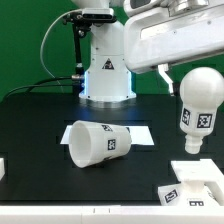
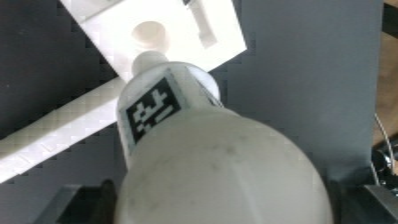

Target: Assemble lamp

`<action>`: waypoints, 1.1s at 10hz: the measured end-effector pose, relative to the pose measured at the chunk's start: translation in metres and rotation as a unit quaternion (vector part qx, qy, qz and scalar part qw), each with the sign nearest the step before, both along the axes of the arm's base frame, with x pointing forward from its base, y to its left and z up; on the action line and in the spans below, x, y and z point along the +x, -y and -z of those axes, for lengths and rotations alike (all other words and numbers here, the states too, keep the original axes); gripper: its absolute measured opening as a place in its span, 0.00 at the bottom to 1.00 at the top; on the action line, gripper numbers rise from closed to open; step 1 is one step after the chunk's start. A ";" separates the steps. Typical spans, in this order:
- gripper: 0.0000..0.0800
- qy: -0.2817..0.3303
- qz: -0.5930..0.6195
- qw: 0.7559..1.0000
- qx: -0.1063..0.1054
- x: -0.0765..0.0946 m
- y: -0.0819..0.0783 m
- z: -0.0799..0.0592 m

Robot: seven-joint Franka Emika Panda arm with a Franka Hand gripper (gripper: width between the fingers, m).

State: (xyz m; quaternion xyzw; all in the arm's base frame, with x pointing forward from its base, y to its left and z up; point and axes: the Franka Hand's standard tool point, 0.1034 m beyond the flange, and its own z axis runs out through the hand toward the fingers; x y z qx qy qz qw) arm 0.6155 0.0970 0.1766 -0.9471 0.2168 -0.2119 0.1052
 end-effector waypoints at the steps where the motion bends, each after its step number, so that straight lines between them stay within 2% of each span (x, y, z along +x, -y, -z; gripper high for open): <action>1: 0.71 -0.001 0.000 1.000 0.000 0.000 0.000 0.001; 5: 0.71 0.022 0.010 1.000 -0.012 0.013 0.024 0.008; 7: 0.71 0.017 0.009 1.000 -0.013 0.014 0.021 0.016; 11: 0.71 0.011 -0.002 1.000 -0.011 0.007 0.007 0.022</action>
Offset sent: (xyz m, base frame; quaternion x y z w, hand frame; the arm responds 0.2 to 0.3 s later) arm 0.0253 0.0056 0.0026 0.1105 0.0184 0.0615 0.9918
